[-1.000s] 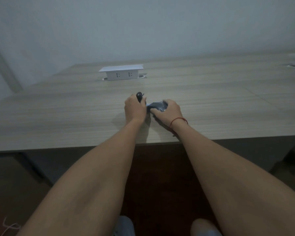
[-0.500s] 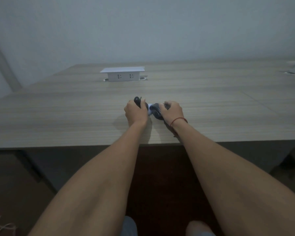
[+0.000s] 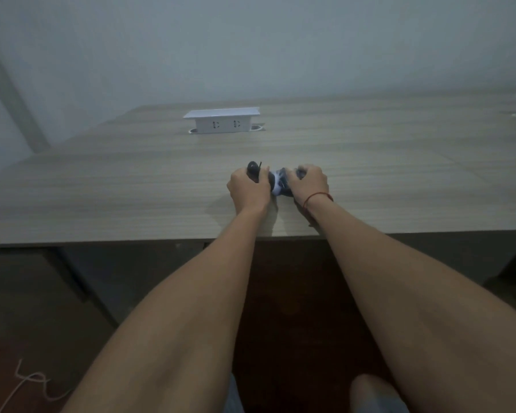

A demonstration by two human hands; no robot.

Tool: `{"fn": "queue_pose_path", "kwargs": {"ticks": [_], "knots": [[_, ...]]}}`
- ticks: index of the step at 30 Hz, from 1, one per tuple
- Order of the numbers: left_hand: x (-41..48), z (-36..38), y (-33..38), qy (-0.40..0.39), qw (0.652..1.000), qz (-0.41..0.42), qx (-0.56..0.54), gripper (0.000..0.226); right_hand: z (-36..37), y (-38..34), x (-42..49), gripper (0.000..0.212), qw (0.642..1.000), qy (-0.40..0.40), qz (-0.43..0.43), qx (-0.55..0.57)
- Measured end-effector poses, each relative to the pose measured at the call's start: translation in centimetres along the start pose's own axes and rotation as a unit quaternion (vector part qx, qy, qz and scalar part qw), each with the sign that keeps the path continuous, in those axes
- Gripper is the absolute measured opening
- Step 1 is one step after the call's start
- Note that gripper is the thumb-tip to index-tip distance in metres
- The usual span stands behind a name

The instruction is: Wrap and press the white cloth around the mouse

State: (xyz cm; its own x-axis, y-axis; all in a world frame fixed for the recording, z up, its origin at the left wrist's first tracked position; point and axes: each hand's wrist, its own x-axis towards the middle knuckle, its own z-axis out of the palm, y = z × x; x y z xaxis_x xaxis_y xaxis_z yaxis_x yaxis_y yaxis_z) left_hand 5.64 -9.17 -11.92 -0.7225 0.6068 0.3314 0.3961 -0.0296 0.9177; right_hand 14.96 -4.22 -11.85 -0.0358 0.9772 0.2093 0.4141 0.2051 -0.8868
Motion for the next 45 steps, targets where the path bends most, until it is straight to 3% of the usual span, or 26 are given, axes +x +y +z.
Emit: {"fn": "queue_pose_path", "kwargs": {"ticks": [6,11,22,37,45], "knots": [[1.6,1.7,0.0,0.034,0.998,-0.048,-0.004,0.027,0.0,0.4,0.3,0.034,1.0,0.011,-0.01,-0.012],[1.7,2.1,0.0,0.044,0.998,-0.04,-0.019,0.029,0.4,0.6,0.5,0.033,1.0,0.022,-0.011,-0.02],[0.2,0.5,-0.1,0.026,0.998,-0.026,-0.042,0.023,0.6,0.4,0.4,0.03,0.999,0.015,-0.009,-0.038],[2.6,1.4,-0.4,0.018,0.995,-0.086,-0.052,0.029,0.8,0.9,1.0,0.032,0.996,0.038,-0.021,-0.073],[0.6,0.0,-0.7,-0.027,0.994,-0.075,-0.074,0.014,0.7,0.5,0.6,0.032,0.998,0.026,-0.01,-0.053]]}}
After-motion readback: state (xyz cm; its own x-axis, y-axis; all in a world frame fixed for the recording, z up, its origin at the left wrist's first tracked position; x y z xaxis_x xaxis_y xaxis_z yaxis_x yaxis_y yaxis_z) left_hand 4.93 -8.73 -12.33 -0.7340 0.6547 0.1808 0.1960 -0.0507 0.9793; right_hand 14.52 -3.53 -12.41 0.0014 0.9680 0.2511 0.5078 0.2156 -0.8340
